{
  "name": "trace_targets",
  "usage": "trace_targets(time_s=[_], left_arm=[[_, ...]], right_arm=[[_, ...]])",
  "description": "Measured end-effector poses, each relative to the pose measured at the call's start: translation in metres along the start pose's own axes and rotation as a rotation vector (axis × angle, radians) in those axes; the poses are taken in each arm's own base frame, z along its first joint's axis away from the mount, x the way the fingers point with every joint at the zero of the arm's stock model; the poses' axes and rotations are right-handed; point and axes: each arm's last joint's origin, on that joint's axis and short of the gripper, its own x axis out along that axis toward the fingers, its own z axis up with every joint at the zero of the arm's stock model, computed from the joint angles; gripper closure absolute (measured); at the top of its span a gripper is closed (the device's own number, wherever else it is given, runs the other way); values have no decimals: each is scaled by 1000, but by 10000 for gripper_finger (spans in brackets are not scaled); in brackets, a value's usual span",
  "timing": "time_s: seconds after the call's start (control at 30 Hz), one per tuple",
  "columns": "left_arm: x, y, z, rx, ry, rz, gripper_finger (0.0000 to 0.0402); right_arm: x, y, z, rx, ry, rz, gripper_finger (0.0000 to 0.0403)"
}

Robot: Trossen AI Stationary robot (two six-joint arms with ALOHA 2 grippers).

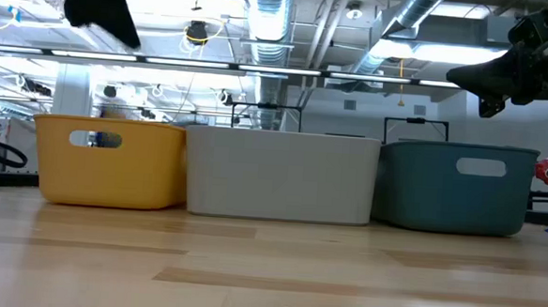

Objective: Sort Maruchan noodles
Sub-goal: Put the bottom left blue noodle pack into the yellow bin, then put the top blue noodle pack into the yellow bin

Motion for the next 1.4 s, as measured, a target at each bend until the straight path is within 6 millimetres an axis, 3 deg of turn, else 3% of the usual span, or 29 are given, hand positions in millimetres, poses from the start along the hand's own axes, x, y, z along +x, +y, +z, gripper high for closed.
trace_targets(time_s=[0.17, 0.37, 0.67, 0.8, 0.97, 1.07, 1.27, 1.4], left_arm=[[19, 11, -5, -28, 9, 80, 401], [17, 8, -1, -5, -33, 45, 401], [15, -5, 6, 197, -311, 99, 401], [35, -8, -4, 271, -423, -141, 401], [59, 5, -12, 319, -517, -416, 401], [62, 14, -7, 354, -536, -521, 401], [55, 18, -4, 612, -595, -826, 401], [54, 25, -3, 618, -608, -814, 401]], right_arm=[[0, 0, 0, 0, 0, 0, 360], [0, 0, 0, 0, 0, 0, 360], [0, 0, 0, 0, 0, 0, 360], [0, 0, 0, 0, 0, 0, 360], [0, 0, 0, 0, 0, 0, 360], [0, 0, 0, 0, 0, 0, 360], [0, 0, 0, 1, -3, -2, 360], [0, 0, 10, 157, -108, -7, 360]])
